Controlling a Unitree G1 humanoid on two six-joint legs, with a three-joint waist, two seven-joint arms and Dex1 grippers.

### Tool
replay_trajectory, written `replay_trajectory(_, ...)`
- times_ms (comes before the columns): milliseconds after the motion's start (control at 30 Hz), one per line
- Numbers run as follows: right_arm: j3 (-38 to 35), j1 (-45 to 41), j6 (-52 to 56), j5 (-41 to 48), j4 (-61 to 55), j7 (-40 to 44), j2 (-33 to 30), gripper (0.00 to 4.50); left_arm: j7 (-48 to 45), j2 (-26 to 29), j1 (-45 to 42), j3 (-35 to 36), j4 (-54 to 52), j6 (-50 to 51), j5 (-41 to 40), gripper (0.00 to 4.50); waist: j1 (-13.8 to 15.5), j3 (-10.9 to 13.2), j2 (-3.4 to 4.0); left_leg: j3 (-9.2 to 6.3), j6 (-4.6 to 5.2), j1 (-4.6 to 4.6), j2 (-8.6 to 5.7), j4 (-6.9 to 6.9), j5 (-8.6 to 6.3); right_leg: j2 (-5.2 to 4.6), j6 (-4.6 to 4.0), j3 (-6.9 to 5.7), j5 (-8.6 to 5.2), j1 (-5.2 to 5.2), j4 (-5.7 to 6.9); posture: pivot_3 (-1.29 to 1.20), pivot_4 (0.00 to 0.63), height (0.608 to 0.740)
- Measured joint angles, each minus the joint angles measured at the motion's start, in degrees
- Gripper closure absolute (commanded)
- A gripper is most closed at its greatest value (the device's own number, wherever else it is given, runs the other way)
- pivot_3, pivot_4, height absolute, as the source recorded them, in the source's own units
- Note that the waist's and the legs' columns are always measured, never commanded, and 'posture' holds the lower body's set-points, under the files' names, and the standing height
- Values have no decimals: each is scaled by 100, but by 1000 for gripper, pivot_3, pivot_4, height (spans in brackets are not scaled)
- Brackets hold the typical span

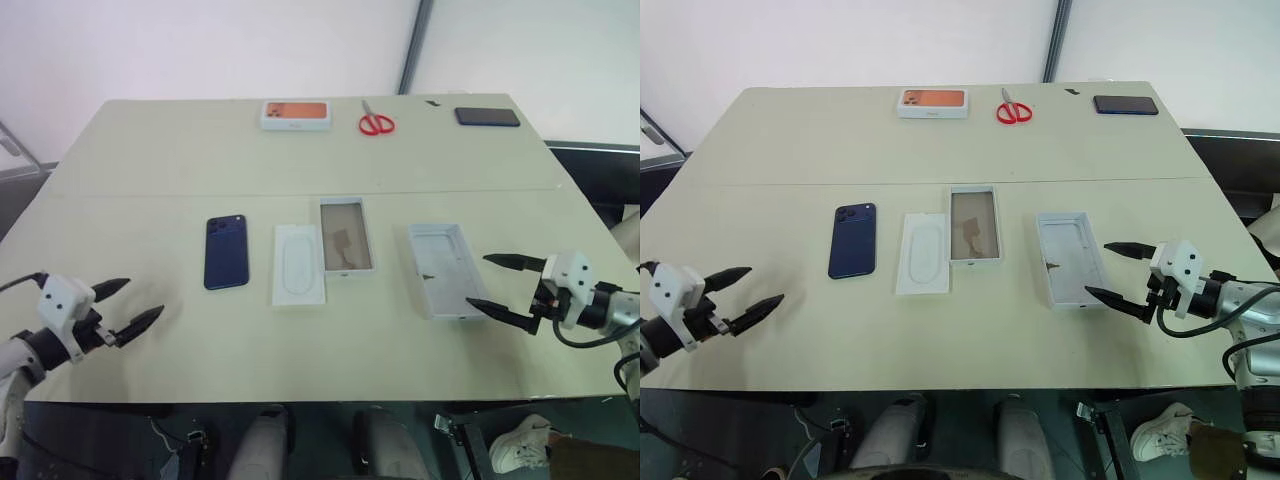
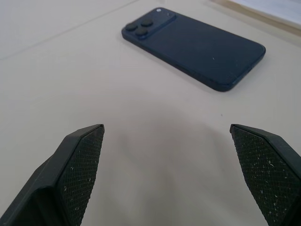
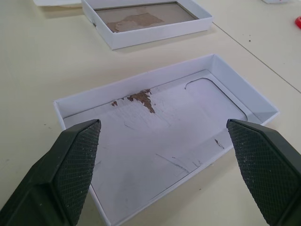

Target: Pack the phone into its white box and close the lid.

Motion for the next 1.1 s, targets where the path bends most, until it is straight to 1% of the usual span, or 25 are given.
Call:
replay_trajectory(233,-54,-25,-70,-18,145,79,-57,30,34,13,-279,-5,185,-99,14,0,0,0,1,8,0,0,0,0,0,1,13,-1,7,1,0,0,150,740)
replay_trajectory(467,-32,-45,21,-59,140,226,-74,30,103,14,-496,-19,-265,289,-143,0,3,0,0,8,0,0,0,1,0,1,15,-1,8,1,0,0,150,740)
replay_trajectory(667,131,-50,76,-71,42,424,-74,30,99,13,-449,-20,-306,305,-120,0,-12,0,1,10,0,0,1,0,0,3,15,0,8,-1,0,0,150,740)
replay_trajectory(867,181,-180,46,-121,41,377,-68,30,133,14,-451,-25,-308,456,-118,0,1,0,1,10,0,0,1,0,0,2,16,1,9,0,0,0,150,740)
replay_trajectory(1100,535,-790,334,-235,-55,37,61,30,326,17,-671,-147,-862,1439,-390,0,-7,0,1,5,0,-1,1,1,0,3,17,1,10,-2,2,0,150,740)
